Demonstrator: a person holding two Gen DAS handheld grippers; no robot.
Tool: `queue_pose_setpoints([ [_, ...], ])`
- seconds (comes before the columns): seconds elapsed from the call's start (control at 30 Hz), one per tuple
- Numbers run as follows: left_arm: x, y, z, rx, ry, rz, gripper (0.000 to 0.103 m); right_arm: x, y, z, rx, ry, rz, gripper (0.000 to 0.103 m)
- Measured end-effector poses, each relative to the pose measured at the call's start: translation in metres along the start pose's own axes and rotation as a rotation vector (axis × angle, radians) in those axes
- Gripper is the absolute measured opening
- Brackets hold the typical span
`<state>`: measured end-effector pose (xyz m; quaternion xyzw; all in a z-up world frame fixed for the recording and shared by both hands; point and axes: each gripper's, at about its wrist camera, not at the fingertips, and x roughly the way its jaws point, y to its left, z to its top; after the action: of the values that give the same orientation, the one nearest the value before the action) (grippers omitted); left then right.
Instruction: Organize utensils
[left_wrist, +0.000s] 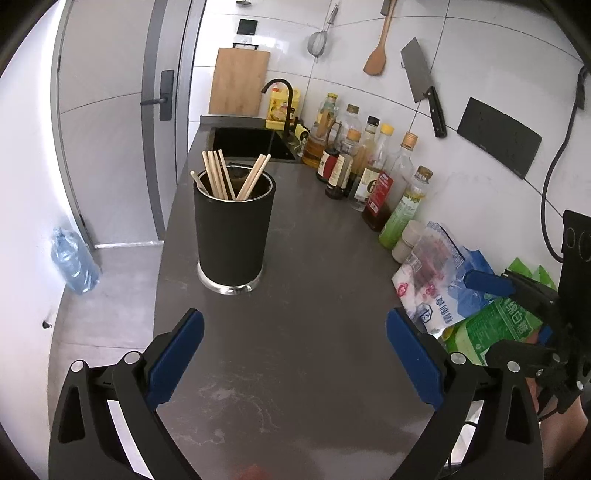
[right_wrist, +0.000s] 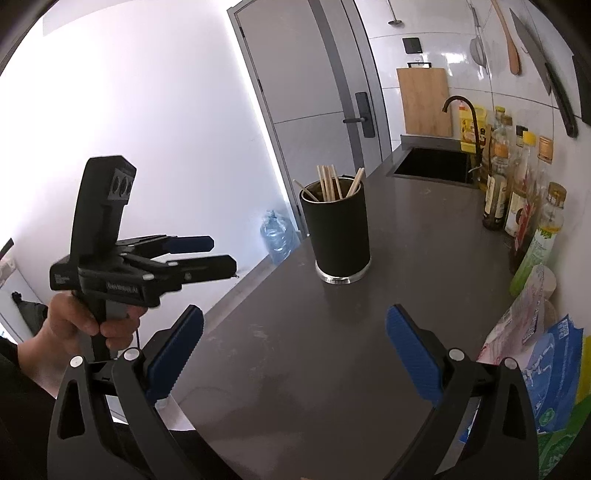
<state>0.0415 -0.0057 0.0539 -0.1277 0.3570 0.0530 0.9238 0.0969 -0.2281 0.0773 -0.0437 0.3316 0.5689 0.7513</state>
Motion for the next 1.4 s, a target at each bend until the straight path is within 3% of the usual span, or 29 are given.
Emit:
queue_pose_setpoints([
  [0.6, 0.026, 0.01, -0.006, -0.047, 0.07, 0.065, 0.096, 0.028, -0.013, 0.006, -0.014, 0.049, 0.035, 0.098],
  [1.13, 0.026, 0.012, -0.003, -0.039, 0.074, 0.058, 0.096, 0.04, -0.015, 0.006, -0.003, 0.073, 0.037, 0.098],
  [1.4, 0.033, 0.011, -0.006, -0.046, 0.087, 0.04, 0.096, 0.042, -0.023, 0.002, 0.062, 0.089, 0.016, 0.098],
])
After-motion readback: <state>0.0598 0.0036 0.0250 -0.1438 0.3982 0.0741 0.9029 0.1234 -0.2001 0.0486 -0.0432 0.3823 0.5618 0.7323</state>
